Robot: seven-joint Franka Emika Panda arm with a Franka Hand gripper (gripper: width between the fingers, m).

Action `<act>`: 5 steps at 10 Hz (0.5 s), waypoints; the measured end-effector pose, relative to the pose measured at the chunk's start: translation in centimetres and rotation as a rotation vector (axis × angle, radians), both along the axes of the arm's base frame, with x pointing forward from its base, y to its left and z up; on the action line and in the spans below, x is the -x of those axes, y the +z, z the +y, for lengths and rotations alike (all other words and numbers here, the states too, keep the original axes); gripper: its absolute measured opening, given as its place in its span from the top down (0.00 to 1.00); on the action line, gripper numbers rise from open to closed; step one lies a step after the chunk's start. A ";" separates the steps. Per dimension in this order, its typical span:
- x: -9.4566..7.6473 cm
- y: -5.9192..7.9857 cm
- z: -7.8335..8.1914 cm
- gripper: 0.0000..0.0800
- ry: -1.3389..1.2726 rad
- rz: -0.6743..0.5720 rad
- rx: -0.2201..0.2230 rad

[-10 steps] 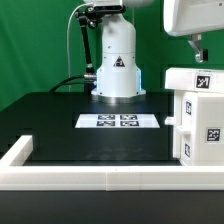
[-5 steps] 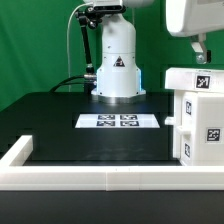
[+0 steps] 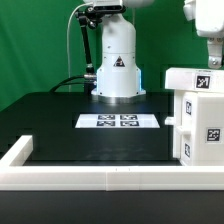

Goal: Assemble cabinet

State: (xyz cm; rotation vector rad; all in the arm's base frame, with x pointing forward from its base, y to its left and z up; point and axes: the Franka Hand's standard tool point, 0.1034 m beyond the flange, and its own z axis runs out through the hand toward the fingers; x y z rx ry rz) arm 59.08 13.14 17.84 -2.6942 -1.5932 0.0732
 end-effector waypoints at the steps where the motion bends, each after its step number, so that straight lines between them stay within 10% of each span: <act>1: 0.0 -0.1 -0.2 0.00 0.061 0.001 -0.002; 5: 0.8 -0.9 0.3 0.00 0.119 0.018 0.009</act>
Offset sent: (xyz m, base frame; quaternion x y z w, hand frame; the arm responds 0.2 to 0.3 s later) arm -0.0100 0.0077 -0.0091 0.0135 -0.0232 -0.0474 0.9985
